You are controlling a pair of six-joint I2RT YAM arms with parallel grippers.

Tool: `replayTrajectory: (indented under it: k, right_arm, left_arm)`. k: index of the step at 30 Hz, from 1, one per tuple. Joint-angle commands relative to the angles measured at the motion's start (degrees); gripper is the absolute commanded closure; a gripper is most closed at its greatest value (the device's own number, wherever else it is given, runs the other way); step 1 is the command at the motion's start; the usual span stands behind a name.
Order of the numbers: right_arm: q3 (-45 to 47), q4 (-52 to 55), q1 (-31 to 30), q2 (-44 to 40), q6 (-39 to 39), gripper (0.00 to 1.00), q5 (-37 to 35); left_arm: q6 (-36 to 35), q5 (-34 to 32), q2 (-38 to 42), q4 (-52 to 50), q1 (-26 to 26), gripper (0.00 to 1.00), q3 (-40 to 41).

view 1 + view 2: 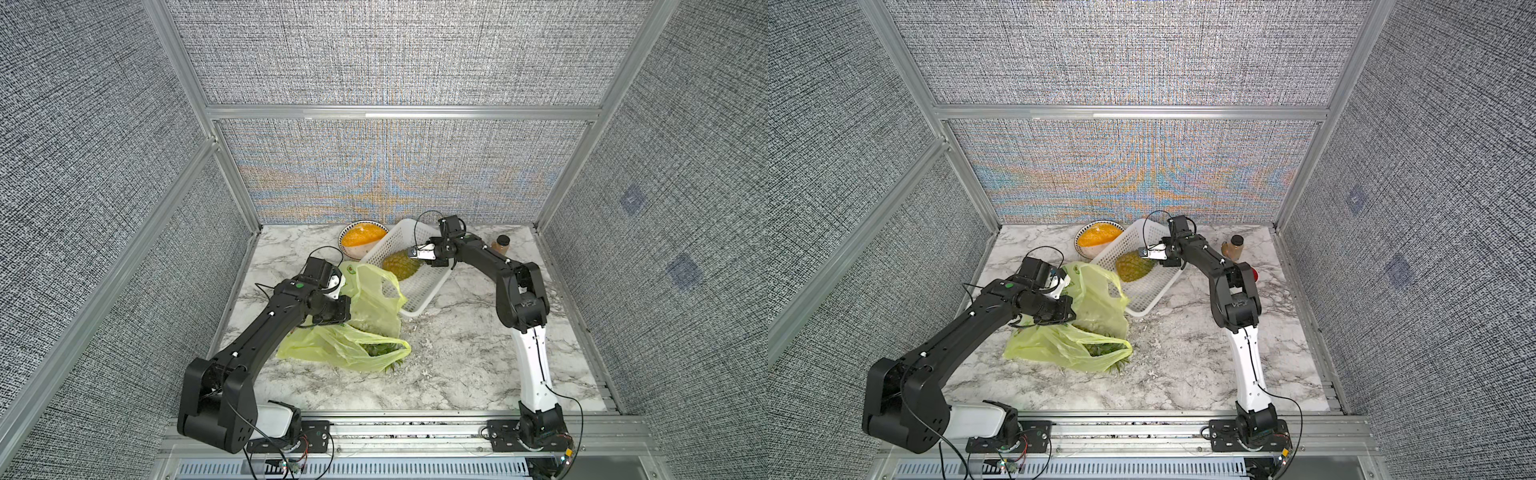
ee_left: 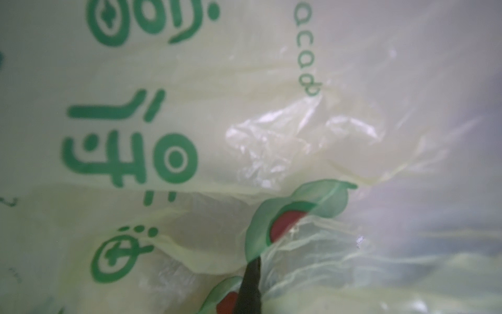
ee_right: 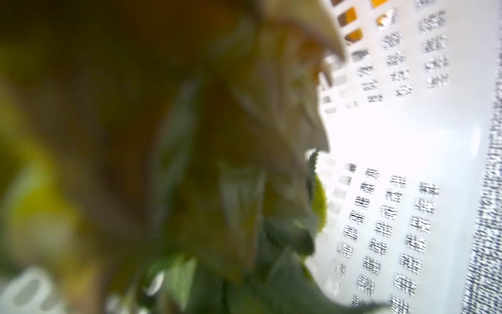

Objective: Place the pineapple into a plastic bag & tie a knot
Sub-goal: Pick up the pineapple from the basket, then place the pineapple in the plastic bag.

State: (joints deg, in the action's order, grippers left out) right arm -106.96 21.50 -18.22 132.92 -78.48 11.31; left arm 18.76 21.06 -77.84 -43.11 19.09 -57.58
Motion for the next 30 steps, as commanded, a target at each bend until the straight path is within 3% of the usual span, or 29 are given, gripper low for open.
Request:
replayTrajectory:
  k: [1,4,10,19,30]
  right_arm:
    - [2.61,4.98,-0.57,-2.73,2.15,0.76,1.71]
    - [3.17,6.64,-0.69,-4.59,3.12,1.0,2.64]
    - [7.27,2.39,-0.46,-9.48,7.76,1.0,3.69]
    - [13.24,-6.61,1.5,-18.04,22.06,1.0,7.77]
    - [22.16,-4.61,-0.71,-33.29,51.29,1.0,13.61]
  left_arm:
    - [0.66,-1.01,0.95,1.88,-0.04,1.0,0.61]
    - [0.88,-1.43,1.57,3.07,-0.02,1.0,1.06]
    - [1.62,-2.21,2.74,5.24,-0.02,1.0,1.87]
    - [1.53,-1.68,6.45,3.67,-0.05,1.0,2.47]
    - [-0.57,-1.64,11.09,-1.56,-0.02,1.0,3.61]
